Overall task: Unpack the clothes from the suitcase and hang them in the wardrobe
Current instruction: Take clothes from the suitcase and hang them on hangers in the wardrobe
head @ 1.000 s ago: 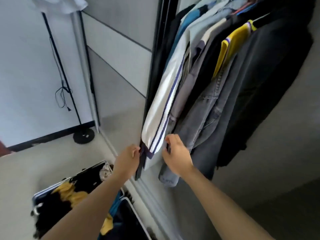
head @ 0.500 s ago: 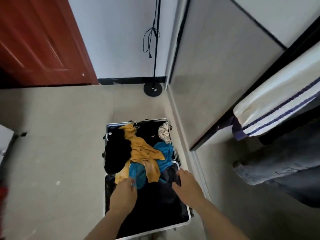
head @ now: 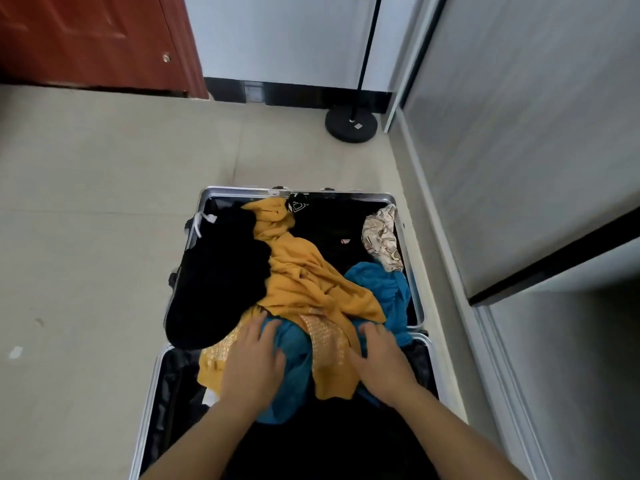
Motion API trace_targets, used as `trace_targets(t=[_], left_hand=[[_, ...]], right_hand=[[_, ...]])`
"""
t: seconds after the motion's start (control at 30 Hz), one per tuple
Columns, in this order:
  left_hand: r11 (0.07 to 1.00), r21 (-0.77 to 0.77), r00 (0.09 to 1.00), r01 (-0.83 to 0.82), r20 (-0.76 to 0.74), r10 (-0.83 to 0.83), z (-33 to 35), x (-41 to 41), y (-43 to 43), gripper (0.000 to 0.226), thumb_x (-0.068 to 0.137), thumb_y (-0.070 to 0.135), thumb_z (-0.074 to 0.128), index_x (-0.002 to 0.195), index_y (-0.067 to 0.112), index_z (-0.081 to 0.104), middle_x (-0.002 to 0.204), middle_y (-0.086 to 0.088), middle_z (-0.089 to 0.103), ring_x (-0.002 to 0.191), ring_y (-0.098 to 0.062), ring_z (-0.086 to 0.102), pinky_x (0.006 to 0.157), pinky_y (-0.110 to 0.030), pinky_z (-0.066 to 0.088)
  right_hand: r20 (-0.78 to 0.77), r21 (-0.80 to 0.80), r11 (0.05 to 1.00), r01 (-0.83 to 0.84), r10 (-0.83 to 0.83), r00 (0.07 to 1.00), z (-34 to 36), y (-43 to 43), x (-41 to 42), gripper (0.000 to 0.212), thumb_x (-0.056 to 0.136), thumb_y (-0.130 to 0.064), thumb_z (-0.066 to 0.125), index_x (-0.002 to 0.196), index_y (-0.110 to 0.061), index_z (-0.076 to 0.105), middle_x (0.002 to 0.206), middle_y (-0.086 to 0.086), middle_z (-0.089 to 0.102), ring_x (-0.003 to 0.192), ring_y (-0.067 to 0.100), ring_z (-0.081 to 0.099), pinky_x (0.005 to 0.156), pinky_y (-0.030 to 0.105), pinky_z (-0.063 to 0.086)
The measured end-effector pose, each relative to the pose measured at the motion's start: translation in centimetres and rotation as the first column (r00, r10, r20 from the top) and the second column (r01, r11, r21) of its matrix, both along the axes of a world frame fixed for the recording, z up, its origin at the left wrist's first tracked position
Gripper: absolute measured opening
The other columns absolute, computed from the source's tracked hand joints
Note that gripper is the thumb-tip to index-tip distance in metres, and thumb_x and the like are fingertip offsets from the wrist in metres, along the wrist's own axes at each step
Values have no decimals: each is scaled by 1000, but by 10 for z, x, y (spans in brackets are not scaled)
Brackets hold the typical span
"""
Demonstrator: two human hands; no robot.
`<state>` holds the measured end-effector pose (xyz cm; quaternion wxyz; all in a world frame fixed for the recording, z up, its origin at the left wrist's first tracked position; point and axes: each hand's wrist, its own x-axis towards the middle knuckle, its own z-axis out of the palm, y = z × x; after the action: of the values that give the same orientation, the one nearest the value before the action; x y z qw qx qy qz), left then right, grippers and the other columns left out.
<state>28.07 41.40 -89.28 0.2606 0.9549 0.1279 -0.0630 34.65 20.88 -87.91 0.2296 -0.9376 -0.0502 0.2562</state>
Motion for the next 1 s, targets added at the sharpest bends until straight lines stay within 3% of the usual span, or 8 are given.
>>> trace_targets(t=[0.2, 0.33, 0.43, 0.57, 0.67, 0.77, 0.87, 1.0], left_hand=[[971, 220, 996, 90, 7, -93, -92, 55, 21, 81, 82, 65, 32, 152, 28, 18, 161, -3, 13, 148, -31, 5, 119, -43, 9], [964, 259, 988, 61, 122, -95, -119, 54, 14, 77, 78, 58, 40, 147, 23, 33, 150, -9, 41, 138, -36, 35, 109, -43, 17], [982, 190, 991, -1, 131, -24, -115, 55, 12, 88, 75, 63, 35, 152, 28, 16, 157, -4, 27, 145, -32, 21, 114, -42, 14], [999, 1, 999, -34, -1, 34, -97, 61, 19, 105, 75, 64, 49, 150, 33, -16, 162, 2, -4, 148, -23, -2, 117, -42, 4], [993, -100, 997, -64, -38, 60, -87, 64, 24, 118, 67, 68, 57, 148, 36, -23, 161, 2, 1, 147, -24, 5, 117, -45, 9], [964, -242, 994, -109, -48, 100, -74, 71, 25, 127, 51, 76, 53, 145, 44, -26, 158, 1, 17, 142, -27, 24, 114, -51, 21], [801, -578, 957, -155, 112, 266, -39, 90, 19, 132, 55, 59, 79, 136, 61, -24, 155, -5, 24, 137, -27, 35, 109, -55, 34], [846, -524, 921, -100, 273, 278, 17, 114, 18, 127, 67, 31, 86, 141, 57, -14, 154, -7, 7, 136, -24, 24, 112, -48, 31]], right_hand=[[104, -59, 987, -149, 154, 983, -70, 55, 92, 99, 78, -58, 67, 153, -35, 7, 161, -5, 3, 148, 26, 3, 118, 52, 17], [158, -4, 990, -139, 138, 978, -111, 64, 102, 68, 86, -52, 61, 145, -47, 27, 152, -4, 31, 139, 28, 29, 108, 55, 31], [171, 229, 972, -53, 13, 985, -106, 65, 103, 44, 93, -40, 55, 136, -40, 46, 129, -4, 54, 118, 21, 51, 99, 45, 43], [143, 611, 790, 56, -180, 973, -47, 83, 98, 11, 92, -22, 54, 83, -29, 56, 86, -1, 57, 77, 13, 53, 73, 35, 43], [-2, 798, 556, 233, -383, 924, 12, 83, 104, 10, 93, -19, 53, 85, -21, 59, 76, -1, 56, 66, 11, 53, 66, 30, 46], [-143, 907, 322, 271, -370, 918, 74, 72, 112, 9, 92, -16, 55, 86, -15, 62, 75, 0, 60, 74, 16, 59, 70, 33, 51], [-183, 952, 182, 246, -307, 934, 114, 63, 112, 8, 89, -13, 54, 85, -13, 61, 79, 5, 59, 80, 22, 59, 75, 38, 51], [-280, 959, -111, 261, -229, 932, 156, 46, 107, 26, 88, -12, 44, 72, -15, 64, 73, 2, 63, 69, 16, 63, 68, 33, 55]])
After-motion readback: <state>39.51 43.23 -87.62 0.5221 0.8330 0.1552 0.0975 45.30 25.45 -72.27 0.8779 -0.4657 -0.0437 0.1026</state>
